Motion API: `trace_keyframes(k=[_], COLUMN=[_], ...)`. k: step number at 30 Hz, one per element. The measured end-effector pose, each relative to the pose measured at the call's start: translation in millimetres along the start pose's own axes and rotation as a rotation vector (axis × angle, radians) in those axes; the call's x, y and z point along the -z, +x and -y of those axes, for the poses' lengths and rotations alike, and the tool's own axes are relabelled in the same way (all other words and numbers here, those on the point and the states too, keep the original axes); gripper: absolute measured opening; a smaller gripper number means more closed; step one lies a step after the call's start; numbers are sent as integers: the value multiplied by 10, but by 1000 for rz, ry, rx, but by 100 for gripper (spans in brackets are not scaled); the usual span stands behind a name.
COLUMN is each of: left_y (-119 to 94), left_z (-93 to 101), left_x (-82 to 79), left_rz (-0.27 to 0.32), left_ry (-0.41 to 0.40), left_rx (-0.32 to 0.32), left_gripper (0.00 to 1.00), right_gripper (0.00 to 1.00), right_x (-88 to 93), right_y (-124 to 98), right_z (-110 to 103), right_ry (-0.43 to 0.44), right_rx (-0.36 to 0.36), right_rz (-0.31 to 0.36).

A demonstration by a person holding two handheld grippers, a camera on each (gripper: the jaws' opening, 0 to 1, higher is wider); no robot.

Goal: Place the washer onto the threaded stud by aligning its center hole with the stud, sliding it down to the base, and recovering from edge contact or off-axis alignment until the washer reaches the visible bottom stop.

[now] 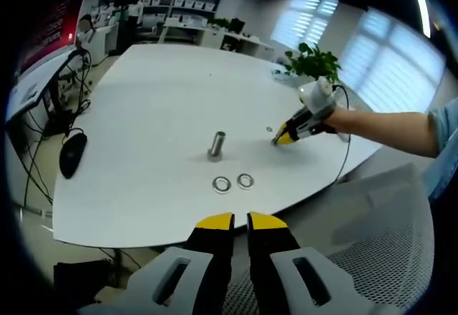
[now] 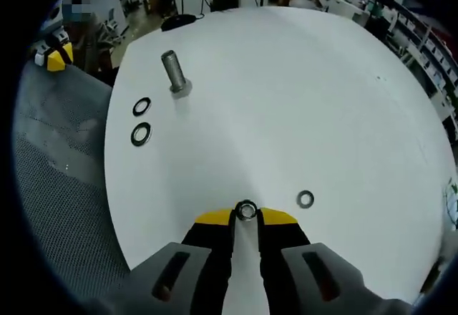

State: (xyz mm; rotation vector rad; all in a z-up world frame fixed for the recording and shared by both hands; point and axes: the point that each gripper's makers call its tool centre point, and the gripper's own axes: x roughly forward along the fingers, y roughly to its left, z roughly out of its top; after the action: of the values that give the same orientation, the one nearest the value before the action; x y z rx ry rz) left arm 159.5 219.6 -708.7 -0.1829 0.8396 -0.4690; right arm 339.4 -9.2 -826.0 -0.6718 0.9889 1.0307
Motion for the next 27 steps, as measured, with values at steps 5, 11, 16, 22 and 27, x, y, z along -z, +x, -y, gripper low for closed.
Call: trace_keyframes(k=[5,11,16,22,27], left_y=[1,0,0,3,3], left_z=[1,7,12,5,-1], left_x=[-4,-10,0,9,10], left_rz=[1,4,-1,-6,-7], left_ry=[3,4,-5,0,0], left_rx=[1,3,6,3,0], left_gripper=[5,5,5,5,5], right_gripper=[17,17,17,17,17], right_x=[48,140,115,27,-9], right_y=[-16,-91,-119,-61,16], right_z=[26,190,378,476,574], right_ry=[-8,13,81,152,172], right_rx=[0,26,76,98,111], right_rz=[-10,-21,9,34,27])
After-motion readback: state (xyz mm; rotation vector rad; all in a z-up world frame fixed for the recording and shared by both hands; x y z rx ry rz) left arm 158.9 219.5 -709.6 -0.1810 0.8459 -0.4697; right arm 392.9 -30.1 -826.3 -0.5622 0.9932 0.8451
